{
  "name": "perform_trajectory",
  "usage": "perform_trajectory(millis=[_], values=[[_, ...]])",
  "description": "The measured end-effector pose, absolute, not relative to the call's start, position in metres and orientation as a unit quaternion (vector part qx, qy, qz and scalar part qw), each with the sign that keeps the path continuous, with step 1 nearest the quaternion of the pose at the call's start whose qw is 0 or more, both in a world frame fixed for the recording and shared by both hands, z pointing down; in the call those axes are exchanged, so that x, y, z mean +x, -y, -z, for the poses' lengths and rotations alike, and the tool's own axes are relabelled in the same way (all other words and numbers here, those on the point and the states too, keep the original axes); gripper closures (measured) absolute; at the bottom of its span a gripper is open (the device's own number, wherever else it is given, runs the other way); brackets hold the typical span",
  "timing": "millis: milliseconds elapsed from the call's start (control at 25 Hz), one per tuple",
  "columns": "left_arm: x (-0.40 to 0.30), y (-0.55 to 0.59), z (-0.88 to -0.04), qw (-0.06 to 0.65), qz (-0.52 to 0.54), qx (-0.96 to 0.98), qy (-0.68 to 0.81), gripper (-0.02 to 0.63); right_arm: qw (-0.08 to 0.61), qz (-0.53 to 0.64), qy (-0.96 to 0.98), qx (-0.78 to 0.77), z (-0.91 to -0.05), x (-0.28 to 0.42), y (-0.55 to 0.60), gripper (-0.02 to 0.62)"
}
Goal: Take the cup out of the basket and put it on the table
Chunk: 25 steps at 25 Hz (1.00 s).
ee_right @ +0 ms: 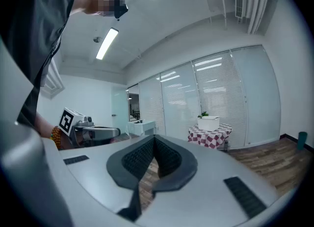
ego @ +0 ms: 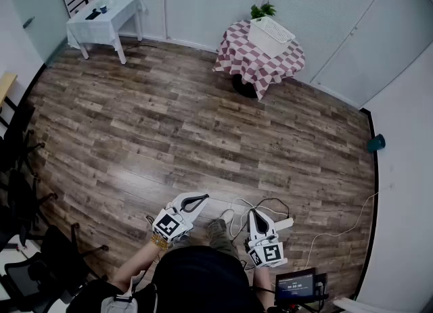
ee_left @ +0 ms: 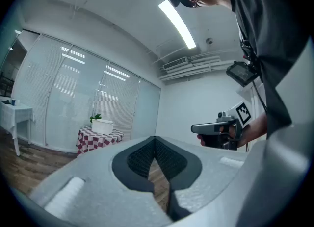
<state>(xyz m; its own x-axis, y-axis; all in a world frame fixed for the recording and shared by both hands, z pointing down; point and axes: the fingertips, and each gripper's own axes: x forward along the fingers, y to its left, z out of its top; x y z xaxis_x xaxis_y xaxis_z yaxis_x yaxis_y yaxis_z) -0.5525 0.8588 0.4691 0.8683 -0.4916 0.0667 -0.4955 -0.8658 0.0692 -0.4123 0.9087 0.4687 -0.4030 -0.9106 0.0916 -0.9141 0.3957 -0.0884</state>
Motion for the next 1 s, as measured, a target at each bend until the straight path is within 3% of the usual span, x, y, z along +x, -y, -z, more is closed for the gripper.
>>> perform_trajectory(millis=[1000], values=[[-0.376, -0.763, -0.484, 0.042, -0.089, 0.962, 0.253, 0.601, -0.015, -0.053, 0.860, 0.507, -0.499, -0.253, -0.811, 0.584]])
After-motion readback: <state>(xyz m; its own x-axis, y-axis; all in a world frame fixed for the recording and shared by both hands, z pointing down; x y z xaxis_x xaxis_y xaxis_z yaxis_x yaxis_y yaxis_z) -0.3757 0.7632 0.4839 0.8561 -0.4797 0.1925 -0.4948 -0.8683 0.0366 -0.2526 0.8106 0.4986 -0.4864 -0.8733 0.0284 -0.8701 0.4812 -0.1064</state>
